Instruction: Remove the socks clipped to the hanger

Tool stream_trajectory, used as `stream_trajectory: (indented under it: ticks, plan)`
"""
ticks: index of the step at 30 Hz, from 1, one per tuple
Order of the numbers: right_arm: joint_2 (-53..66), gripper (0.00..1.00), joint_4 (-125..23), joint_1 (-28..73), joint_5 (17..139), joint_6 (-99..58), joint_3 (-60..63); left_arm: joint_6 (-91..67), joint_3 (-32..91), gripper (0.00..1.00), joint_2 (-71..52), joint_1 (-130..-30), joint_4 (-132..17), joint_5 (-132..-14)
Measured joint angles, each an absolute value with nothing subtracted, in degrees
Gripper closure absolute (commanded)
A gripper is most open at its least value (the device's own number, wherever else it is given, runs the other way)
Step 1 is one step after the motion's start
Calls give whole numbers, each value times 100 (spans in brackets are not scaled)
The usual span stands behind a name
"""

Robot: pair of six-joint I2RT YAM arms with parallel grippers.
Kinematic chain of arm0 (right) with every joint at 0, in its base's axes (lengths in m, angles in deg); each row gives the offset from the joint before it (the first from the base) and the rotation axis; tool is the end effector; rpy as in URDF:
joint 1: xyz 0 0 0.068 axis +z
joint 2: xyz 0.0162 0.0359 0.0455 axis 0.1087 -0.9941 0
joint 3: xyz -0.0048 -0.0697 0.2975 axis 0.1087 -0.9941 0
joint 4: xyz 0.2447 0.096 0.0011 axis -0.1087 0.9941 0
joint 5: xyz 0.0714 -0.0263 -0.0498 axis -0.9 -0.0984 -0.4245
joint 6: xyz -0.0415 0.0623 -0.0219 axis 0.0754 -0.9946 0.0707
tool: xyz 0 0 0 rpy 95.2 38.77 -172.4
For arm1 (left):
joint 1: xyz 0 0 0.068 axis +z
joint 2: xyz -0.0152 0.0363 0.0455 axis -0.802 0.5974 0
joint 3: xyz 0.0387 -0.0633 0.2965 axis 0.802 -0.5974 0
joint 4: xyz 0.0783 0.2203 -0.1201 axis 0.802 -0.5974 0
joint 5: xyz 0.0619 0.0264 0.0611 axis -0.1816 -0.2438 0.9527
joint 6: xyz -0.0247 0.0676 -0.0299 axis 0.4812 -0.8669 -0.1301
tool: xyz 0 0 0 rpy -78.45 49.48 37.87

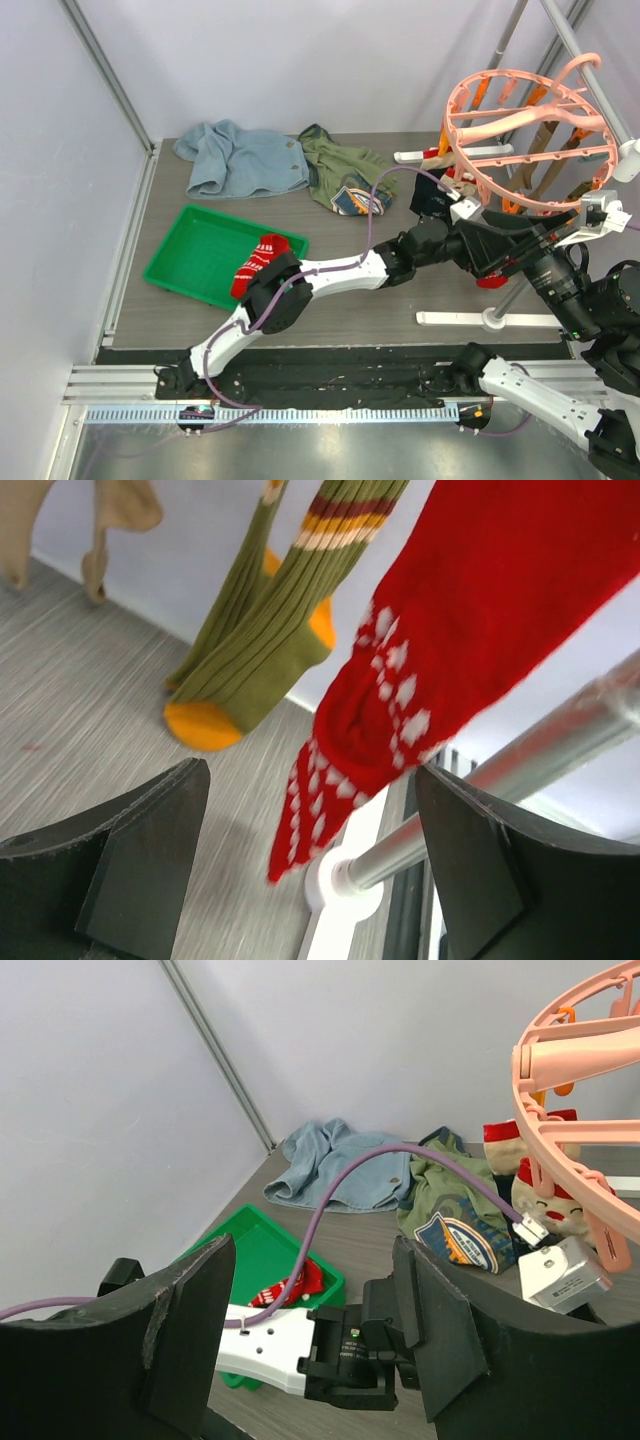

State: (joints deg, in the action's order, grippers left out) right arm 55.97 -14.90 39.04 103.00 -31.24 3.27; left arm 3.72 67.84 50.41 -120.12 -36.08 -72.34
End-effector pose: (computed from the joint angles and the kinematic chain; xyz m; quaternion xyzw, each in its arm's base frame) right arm 0.0361 0.0081 0.5105 -0.0411 0.6493 0.3085 0.6940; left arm 0.2360 -0.5734 0.2738 0.2830 0.6543 -0.5457 0.4405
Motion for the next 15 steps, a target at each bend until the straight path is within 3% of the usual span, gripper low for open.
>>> stream_trajectory:
  ticks: [2,4,5,6,8,10,15]
  plan:
    - [5616,28,-1490,3904,10302,-3111,302,427,7016,19,5201,-12041,-3614,-7238]
    - [5625,28,-1490,3904,10302,-3097,294,464,7219,34,5356,-12063,-3605,-7238]
    - [5627,28,-1492,3904,10300,-3093,285,488,7269,44,5411,-12071,-3612,-7238]
    - [5627,28,-1490,3904,10302,-3093,283,492,7289,61,5439,-12078,-3616,-7238]
    - [5627,28,-1490,3904,10302,-3095,272,538,7295,75,5472,-12091,-3638,-7234]
    - [5627,29,-1490,3904,10306,-3097,268,530,7284,100,5472,-12098,-3653,-7225]
    - [5630,29,-1490,3904,10433,-3102,252,438,6677,100,5207,-12111,-3548,-7112]
